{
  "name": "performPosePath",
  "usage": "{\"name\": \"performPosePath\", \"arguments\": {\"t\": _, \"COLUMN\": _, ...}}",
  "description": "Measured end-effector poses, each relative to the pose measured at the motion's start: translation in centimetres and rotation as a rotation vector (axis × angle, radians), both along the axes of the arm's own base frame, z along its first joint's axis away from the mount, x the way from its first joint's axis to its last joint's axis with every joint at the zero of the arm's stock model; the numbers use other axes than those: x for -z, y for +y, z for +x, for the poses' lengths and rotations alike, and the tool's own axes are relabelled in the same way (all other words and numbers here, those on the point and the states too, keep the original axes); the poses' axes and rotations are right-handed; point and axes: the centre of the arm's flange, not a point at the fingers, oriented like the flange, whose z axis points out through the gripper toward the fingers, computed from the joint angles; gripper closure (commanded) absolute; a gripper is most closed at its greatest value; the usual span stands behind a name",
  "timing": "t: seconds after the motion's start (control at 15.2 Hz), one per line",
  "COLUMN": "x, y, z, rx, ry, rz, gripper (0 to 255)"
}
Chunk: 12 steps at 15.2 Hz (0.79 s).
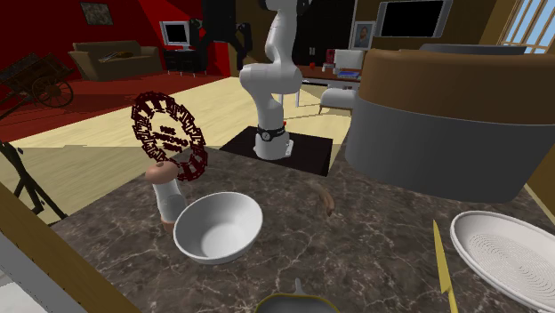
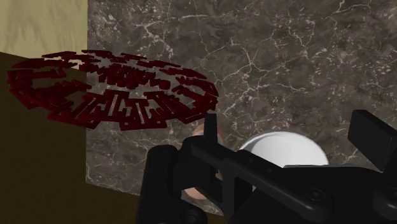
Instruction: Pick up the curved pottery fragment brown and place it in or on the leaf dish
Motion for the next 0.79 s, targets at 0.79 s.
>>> {"name": "performPosePath", "arguments": {"t": 0.79, "x": 8.8, "y": 8.8, "z": 2.0, "rx": -0.029, "ry": 0.009, "rz": 0.016, "gripper": 0}}
